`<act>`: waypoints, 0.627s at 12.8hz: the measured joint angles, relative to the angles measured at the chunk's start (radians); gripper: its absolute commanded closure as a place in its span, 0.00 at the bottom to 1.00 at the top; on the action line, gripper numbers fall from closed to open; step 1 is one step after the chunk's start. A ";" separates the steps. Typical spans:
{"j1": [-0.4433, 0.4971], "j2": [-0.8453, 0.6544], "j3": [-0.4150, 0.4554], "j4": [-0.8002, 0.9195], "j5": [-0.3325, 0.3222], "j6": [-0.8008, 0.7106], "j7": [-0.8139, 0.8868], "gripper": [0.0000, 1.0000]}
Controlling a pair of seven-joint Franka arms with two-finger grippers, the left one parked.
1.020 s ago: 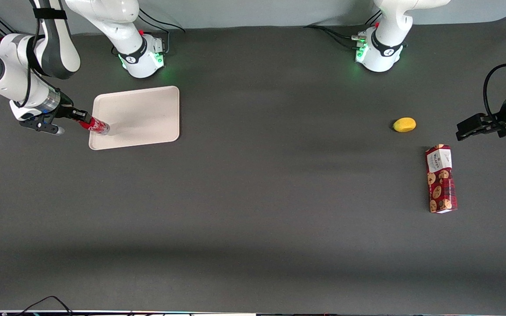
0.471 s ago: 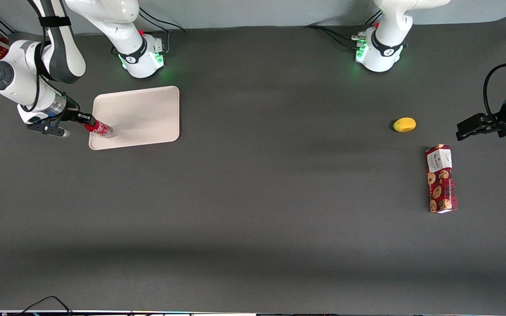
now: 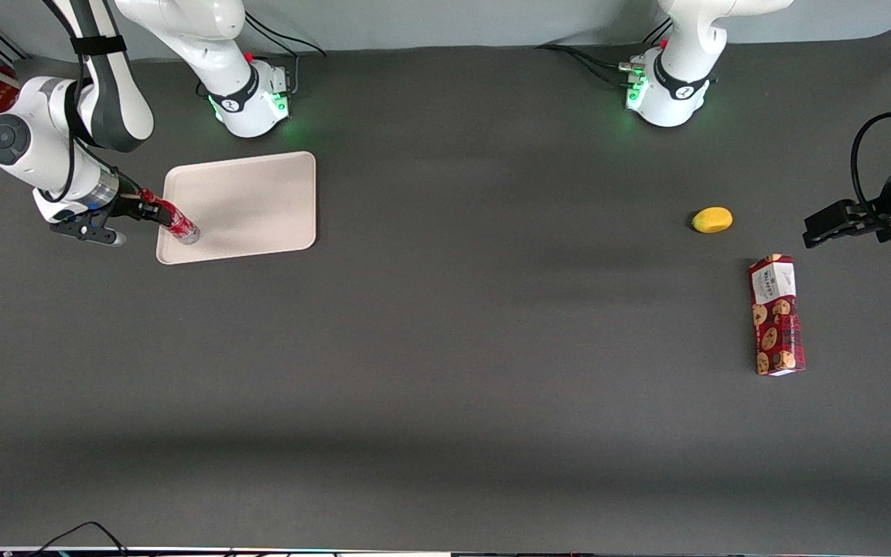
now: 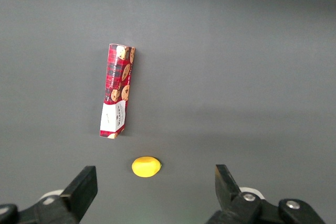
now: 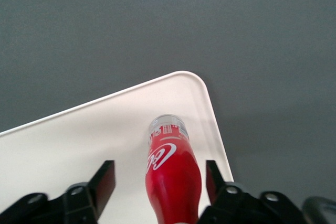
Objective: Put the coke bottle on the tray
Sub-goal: 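Lower the bottle onto the tray's edge and stand it upright, then open the right gripper and withdraw it away from the bottle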
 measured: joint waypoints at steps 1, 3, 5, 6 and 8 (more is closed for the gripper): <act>0.000 0.000 0.000 0.001 -0.001 0.001 0.000 0.00; 0.000 0.000 0.000 0.010 -0.002 0.004 0.000 0.00; 0.000 -0.002 0.000 0.058 -0.002 -0.002 0.000 0.00; 0.000 -0.003 0.000 0.103 -0.002 -0.020 0.000 0.00; 0.003 -0.005 0.001 0.242 -0.002 -0.113 0.000 0.00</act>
